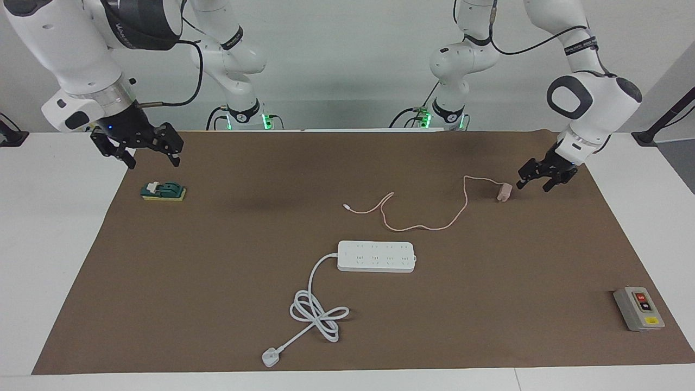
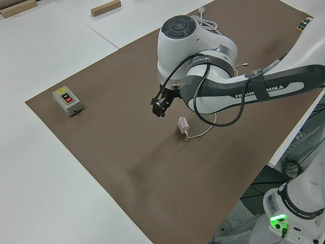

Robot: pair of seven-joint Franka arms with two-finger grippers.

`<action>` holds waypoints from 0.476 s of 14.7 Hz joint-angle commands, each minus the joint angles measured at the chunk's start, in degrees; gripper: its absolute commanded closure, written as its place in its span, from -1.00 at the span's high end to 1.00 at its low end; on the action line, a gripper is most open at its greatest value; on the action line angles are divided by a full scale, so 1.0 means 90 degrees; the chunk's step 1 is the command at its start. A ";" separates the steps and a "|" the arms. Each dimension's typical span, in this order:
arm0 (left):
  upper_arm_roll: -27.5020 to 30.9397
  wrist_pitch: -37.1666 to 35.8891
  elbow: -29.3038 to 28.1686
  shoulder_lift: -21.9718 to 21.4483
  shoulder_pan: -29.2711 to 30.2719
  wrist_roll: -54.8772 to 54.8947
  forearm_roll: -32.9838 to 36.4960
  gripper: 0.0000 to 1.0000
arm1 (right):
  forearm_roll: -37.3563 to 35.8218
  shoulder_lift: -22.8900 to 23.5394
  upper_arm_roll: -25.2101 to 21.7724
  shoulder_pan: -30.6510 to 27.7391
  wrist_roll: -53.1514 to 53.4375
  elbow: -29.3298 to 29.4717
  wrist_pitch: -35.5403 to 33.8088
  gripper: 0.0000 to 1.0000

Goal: Unplug charger and place it aside
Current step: 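Release the pink charger onto the table with the left gripper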

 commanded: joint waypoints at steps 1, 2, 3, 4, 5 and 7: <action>-0.0017 -0.0686 0.0641 0.0079 -0.0119 -0.0700 0.0290 1.00 | -0.0130 -0.0721 -0.0025 -0.0046 -0.0173 -0.0865 0.0063 1.00; -0.0036 -0.0910 0.0826 0.0079 -0.0139 -0.0846 0.0310 1.00 | -0.0130 -0.0858 -0.0025 -0.0046 -0.0163 -0.1022 0.0063 1.00; -0.0036 -0.1135 0.1031 0.0089 -0.0216 -0.1032 0.0455 1.00 | -0.0149 -0.0956 -0.0025 -0.0046 -0.0153 -0.1149 0.0063 1.00; -0.0036 -0.1282 0.1159 0.0089 -0.0304 -0.1246 0.0659 1.00 | -0.0188 -0.0986 -0.0025 -0.0046 -0.0144 -0.1208 0.0063 1.00; -0.0036 -0.1438 0.1286 0.0079 -0.0392 -0.1461 0.0768 1.00 | -0.0227 -0.0996 -0.0025 -0.0055 -0.0134 -0.1238 0.0054 1.00; -0.0036 -0.1916 0.1666 0.0089 -0.0481 -0.1648 0.0779 1.00 | -0.0218 -0.0996 -0.0025 -0.0104 -0.0134 -0.1238 0.0005 1.00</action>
